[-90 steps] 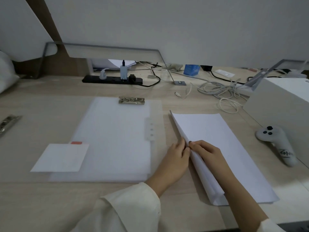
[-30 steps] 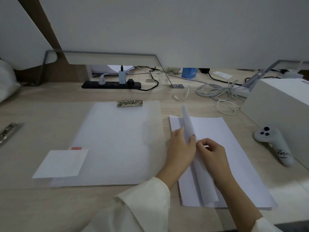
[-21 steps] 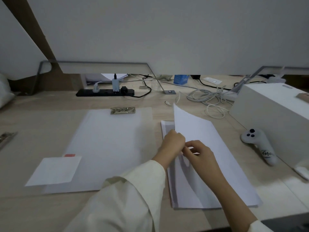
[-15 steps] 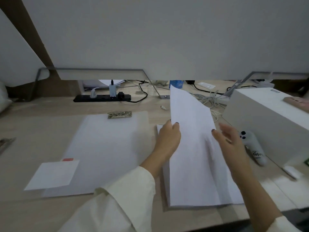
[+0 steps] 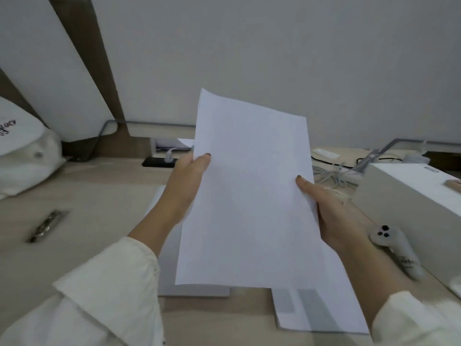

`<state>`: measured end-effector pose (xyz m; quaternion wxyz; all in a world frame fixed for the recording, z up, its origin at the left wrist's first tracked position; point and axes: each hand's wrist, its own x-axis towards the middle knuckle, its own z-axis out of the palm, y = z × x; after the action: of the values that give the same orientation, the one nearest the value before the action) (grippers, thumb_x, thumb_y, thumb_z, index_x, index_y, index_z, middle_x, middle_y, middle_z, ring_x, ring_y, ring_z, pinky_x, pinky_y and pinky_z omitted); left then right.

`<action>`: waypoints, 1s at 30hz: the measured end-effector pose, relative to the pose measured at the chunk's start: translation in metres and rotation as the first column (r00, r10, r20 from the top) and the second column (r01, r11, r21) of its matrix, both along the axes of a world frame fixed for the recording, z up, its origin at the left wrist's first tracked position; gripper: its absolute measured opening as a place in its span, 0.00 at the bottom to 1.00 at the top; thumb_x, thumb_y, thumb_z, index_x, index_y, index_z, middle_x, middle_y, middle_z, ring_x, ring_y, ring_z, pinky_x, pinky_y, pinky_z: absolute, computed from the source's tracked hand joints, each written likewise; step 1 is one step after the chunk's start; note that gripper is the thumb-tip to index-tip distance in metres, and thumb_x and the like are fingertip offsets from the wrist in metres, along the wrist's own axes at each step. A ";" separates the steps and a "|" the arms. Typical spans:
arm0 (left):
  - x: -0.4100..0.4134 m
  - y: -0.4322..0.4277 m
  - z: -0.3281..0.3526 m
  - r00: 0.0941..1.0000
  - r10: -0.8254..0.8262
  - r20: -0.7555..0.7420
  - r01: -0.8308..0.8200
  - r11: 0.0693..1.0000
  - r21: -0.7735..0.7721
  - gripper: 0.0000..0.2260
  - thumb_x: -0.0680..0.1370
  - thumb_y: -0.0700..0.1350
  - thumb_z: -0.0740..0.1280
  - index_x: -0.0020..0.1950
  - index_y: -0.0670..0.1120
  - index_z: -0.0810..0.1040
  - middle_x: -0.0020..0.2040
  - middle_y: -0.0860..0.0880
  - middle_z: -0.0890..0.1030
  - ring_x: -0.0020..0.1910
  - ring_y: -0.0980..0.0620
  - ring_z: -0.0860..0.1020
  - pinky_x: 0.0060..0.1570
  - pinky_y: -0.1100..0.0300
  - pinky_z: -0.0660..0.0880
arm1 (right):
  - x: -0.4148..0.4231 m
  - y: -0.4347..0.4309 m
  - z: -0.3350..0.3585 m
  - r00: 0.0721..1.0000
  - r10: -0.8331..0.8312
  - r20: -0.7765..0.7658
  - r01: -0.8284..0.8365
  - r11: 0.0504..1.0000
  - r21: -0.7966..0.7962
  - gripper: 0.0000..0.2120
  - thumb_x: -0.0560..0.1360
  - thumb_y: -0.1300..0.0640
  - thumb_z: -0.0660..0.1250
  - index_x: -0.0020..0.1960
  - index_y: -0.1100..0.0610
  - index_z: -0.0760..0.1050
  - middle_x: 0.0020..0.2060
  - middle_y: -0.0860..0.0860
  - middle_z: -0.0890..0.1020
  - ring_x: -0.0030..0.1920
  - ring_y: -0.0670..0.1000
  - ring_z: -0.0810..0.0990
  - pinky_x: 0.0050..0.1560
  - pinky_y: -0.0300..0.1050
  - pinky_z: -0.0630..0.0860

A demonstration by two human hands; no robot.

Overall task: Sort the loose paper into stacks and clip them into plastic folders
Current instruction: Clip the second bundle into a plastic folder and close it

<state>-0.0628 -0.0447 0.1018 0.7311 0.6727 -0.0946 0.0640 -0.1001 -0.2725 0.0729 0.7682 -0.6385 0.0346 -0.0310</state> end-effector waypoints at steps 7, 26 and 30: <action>0.027 0.059 -0.032 0.981 0.130 -0.142 -0.113 0.986 0.125 0.12 0.79 0.41 0.58 0.41 0.47 0.78 0.39 0.48 0.80 0.38 0.50 0.79 0.35 0.60 0.75 | 0.042 0.067 -0.022 0.999 -0.048 -0.001 0.047 0.976 -0.214 0.14 0.78 0.56 0.60 0.62 0.58 0.75 0.53 0.55 0.83 0.53 0.56 0.82 0.56 0.52 0.77; 0.166 0.069 -0.098 0.998 0.034 -0.058 0.037 0.433 0.901 0.16 0.79 0.51 0.59 0.64 0.46 0.71 0.65 0.46 0.70 0.66 0.47 0.68 0.64 0.50 0.67 | 0.080 0.070 -0.106 0.860 -0.047 -0.508 -0.141 0.935 -0.326 0.08 0.74 0.60 0.65 0.41 0.61 0.80 0.32 0.53 0.85 0.31 0.52 0.83 0.35 0.41 0.77; 0.203 0.055 -0.118 0.981 0.065 -0.183 0.124 0.517 0.847 0.15 0.79 0.49 0.58 0.54 0.40 0.76 0.57 0.42 0.78 0.58 0.43 0.74 0.55 0.53 0.70 | 0.082 0.066 -0.110 0.863 -0.023 -0.506 -0.143 0.947 -0.288 0.08 0.75 0.60 0.64 0.42 0.61 0.81 0.33 0.54 0.85 0.33 0.53 0.84 0.37 0.42 0.77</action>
<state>0.1397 0.0106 -0.0162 0.3125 0.9459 -0.0547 -0.0682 -0.0179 -0.2062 -0.0366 0.6211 -0.7395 0.2077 0.1555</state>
